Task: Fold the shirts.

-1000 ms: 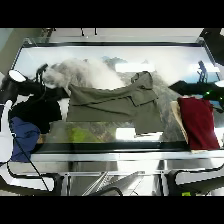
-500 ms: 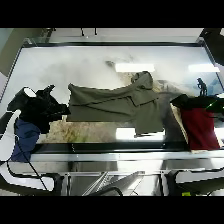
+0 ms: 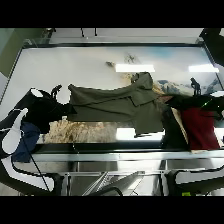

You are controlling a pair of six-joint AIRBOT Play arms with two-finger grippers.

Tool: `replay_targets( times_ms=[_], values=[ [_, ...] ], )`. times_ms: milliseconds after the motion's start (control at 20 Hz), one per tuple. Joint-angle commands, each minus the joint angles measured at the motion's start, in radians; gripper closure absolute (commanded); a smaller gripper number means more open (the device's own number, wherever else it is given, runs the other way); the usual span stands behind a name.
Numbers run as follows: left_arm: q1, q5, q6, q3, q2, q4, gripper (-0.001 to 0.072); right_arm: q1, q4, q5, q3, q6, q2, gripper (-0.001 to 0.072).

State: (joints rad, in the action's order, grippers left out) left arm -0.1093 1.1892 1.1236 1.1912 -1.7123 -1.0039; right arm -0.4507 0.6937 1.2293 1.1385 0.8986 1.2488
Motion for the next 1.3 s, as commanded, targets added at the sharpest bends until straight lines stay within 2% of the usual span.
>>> replay_targets(
  times_ms=[0,200,500,950,1000,1050,1200,1250],
  values=[
    [0.005,0.017,-0.017,0.002,-0.009,0.003,0.0695,0.006,0.003,-0.001,0.0,-0.013,0.016,0.0342],
    [0.005,0.039,-0.016,0.006,-0.009,0.004,0.0692,0.045,0.003,-0.024,0.0,-0.012,0.064,0.0336],
    [0.008,0.122,0.014,0.138,-0.009,0.003,0.0692,0.159,0.003,-0.308,0.003,-0.039,0.105,0.0337],
    [0.008,0.142,0.029,0.18,-0.01,0.004,0.0692,0.254,0.001,-0.3,0.062,-0.038,0.229,0.0348],
    [0.008,0.15,0.029,0.175,-0.01,0.004,0.0692,0.259,0.002,-0.273,0.064,-0.038,0.228,0.0381],
    [0.007,0.162,0.029,0.174,-0.01,0.005,0.0692,0.259,0.003,-0.23,0.072,-0.04,0.223,0.0512],
    [0.007,0.188,0.029,0.174,0.004,0.005,0.0692,0.234,0.003,-0.127,0.128,-0.061,0.19,0.0528],
    [0.007,0.188,0.029,0.174,0.015,0.01,0.0692,0.225,0.003,-0.104,0.146,-0.06,0.18,0.0624]
  ],
)
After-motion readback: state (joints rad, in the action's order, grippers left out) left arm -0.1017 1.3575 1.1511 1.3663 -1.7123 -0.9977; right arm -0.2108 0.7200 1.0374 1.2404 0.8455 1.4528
